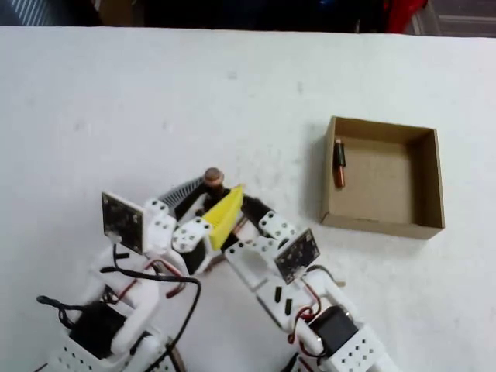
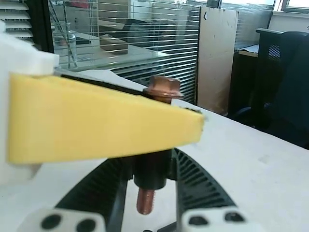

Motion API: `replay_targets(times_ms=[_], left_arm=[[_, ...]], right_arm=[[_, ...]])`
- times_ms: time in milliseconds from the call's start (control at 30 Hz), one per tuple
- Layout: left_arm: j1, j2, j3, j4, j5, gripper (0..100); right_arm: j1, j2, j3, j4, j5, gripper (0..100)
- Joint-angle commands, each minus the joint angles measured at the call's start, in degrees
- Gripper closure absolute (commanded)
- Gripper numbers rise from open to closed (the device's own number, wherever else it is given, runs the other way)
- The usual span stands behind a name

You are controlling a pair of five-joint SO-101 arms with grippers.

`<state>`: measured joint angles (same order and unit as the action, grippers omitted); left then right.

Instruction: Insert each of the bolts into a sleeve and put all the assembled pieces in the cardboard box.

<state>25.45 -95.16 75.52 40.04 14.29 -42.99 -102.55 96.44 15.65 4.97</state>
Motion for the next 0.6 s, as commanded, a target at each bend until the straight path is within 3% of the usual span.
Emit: replay_targets(times_ms=[0,400,567], left_arm=[[0.31,-0.04,-1.05,-2.37,-0.97,80],[-6.55,0.22,-0.18,-4.66,-1.05,80],[-5.41,0.04,1.23,-7.21,-4.48,80]], right_arm=[[0.22,-0.57,0.44,-0.13,0.35,98.1],[0.22,-0.57,0.44,0.66,0.35,98.1],[0.22,-0.57,0.44,0.66,0.35,98.1]])
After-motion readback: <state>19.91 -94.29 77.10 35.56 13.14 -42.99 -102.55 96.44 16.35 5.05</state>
